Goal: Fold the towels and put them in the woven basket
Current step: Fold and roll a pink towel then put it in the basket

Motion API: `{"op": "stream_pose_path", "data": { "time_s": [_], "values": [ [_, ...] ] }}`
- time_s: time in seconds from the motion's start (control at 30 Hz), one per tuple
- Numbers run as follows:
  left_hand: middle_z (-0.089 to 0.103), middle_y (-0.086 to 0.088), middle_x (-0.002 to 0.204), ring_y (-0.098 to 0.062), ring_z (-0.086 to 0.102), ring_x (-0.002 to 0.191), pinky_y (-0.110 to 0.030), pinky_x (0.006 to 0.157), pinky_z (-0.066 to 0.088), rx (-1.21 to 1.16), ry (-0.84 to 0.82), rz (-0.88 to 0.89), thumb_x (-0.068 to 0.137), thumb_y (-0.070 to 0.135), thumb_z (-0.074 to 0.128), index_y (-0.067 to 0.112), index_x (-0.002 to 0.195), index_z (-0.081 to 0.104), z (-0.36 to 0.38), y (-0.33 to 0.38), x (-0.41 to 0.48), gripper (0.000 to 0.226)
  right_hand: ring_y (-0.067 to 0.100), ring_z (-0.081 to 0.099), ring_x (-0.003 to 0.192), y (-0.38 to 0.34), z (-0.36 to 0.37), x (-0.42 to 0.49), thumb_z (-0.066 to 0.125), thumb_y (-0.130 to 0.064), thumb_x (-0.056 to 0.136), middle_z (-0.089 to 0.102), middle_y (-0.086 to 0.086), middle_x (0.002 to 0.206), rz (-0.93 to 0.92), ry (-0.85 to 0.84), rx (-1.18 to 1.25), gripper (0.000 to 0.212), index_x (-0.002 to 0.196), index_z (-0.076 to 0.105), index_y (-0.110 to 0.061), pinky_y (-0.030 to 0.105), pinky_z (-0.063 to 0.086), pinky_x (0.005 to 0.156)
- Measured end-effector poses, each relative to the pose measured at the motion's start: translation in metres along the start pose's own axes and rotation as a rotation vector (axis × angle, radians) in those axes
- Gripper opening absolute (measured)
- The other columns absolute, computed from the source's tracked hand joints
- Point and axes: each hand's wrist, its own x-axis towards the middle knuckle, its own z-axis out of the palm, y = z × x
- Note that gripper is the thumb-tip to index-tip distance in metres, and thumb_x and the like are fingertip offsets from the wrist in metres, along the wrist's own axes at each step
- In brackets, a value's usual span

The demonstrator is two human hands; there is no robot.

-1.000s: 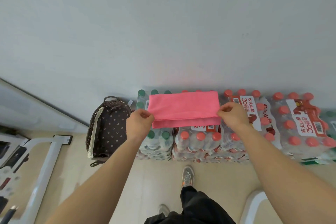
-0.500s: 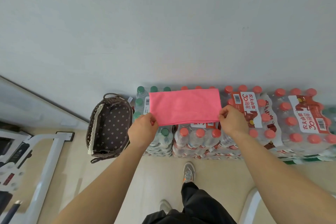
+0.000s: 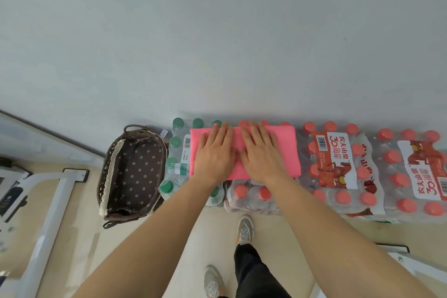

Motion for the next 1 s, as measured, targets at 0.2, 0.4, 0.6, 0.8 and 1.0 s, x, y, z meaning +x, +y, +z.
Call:
{"op": "stream_pose_path", "data": {
  "time_s": [0.2,0.4,0.6,0.8,1.0],
  "values": [
    [0.009,-0.001,0.164,-0.024,0.004,0.151,-0.05,0.121,0.006,0.016,-0.028,-0.117,0.098,0.061,0.023,0.025,0.156,0.013,0.012,-0.032,-0.006,0.07,0.025,0.002,0.153,0.035,0.014,-0.004,0.018,-0.056,0.097,0.004,0.007,0.166,0.026,0.031,-0.048,0.068,0.158,0.01,-0.027,0.051,0.005,0.122],
    [0.007,0.0,0.164,-0.031,0.007,0.15,-0.053,0.119,0.011,-0.01,-0.054,-0.214,0.1,0.055,0.02,0.022,0.155,0.012,0.002,-0.047,-0.011,0.065,0.027,-0.003,0.152,0.042,0.009,-0.007,0.01,-0.058,0.097,0.0,0.01,0.165,0.089,0.01,-0.026,0.069,0.158,0.001,-0.027,0.052,0.002,0.122],
    [0.051,-0.005,0.139,-0.034,0.044,0.12,-0.047,0.101,0.039,-0.092,0.105,-0.234,0.093,0.016,0.048,0.014,0.135,0.05,-0.014,-0.05,0.009,0.043,0.033,0.013,0.15,0.031,0.002,-0.006,0.018,-0.048,0.096,0.016,0.016,0.163,0.026,0.043,-0.077,0.068,0.156,0.024,-0.015,0.057,0.013,0.12],
    [0.057,-0.01,0.115,-0.034,0.046,0.113,-0.043,0.089,0.041,-0.133,-0.061,-0.343,0.087,0.013,0.048,0.015,0.121,0.057,-0.04,-0.059,0.038,0.035,0.031,0.041,0.133,-0.017,-0.001,-0.009,0.043,-0.039,0.09,0.044,0.012,0.146,-0.174,0.115,-0.02,0.054,0.138,0.049,-0.015,0.049,0.033,0.112],
    [0.058,-0.004,0.116,-0.025,0.052,0.115,-0.03,0.087,0.042,-0.355,-0.278,-0.348,0.089,0.015,0.059,0.013,0.123,0.054,-0.063,-0.076,0.05,0.034,0.024,0.052,0.098,-0.084,0.004,-0.013,0.039,-0.037,0.091,0.056,0.002,0.108,-0.194,0.106,0.059,0.031,0.099,0.063,-0.019,0.041,0.043,0.091]
  ]
}}
